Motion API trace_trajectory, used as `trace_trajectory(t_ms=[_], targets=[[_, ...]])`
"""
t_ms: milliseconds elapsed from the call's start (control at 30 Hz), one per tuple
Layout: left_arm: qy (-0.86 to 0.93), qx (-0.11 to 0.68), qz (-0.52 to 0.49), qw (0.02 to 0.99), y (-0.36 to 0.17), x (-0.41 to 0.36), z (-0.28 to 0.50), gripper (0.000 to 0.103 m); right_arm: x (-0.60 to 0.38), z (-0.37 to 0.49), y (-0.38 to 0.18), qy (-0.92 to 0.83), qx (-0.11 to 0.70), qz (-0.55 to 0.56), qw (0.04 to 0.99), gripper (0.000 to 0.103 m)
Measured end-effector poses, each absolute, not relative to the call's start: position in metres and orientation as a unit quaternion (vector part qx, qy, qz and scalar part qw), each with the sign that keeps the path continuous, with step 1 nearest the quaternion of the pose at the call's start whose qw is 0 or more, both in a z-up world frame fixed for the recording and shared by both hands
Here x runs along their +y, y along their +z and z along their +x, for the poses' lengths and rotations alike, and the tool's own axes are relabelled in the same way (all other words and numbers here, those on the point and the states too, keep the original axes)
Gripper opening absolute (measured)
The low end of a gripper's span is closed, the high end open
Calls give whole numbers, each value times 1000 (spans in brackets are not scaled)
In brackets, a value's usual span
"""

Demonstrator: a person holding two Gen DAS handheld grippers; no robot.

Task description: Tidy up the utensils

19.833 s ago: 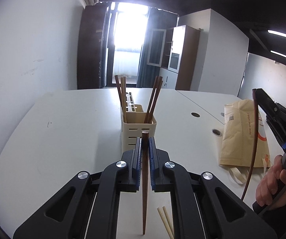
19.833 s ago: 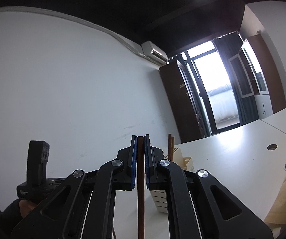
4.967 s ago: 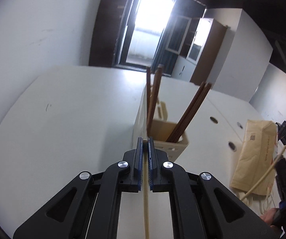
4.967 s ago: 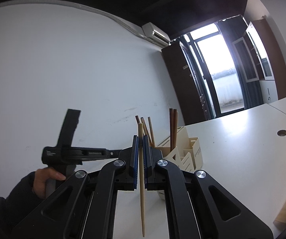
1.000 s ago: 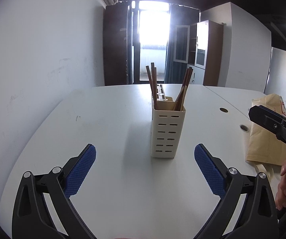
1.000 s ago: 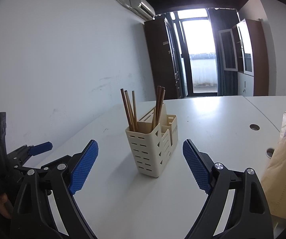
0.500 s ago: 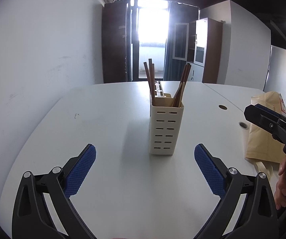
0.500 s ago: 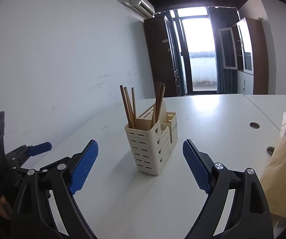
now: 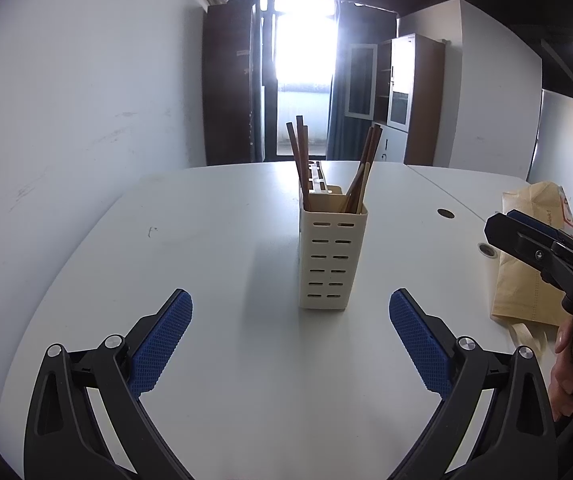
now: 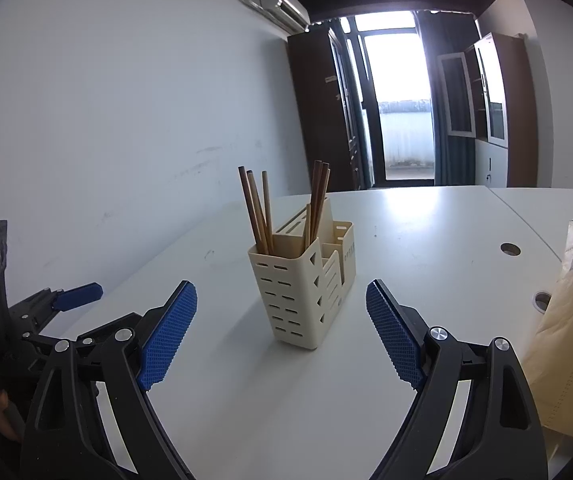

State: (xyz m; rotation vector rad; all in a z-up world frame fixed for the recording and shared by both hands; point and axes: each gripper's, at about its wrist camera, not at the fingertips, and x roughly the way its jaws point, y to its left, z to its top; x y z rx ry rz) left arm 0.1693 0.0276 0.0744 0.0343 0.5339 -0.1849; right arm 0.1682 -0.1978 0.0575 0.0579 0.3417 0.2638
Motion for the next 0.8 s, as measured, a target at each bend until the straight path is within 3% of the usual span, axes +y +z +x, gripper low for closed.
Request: trace_trajectory(t_ms=[800], targets=[[-86,275,24,957,71,20,167,97,-198,173,53,132,177,32,975,87]])
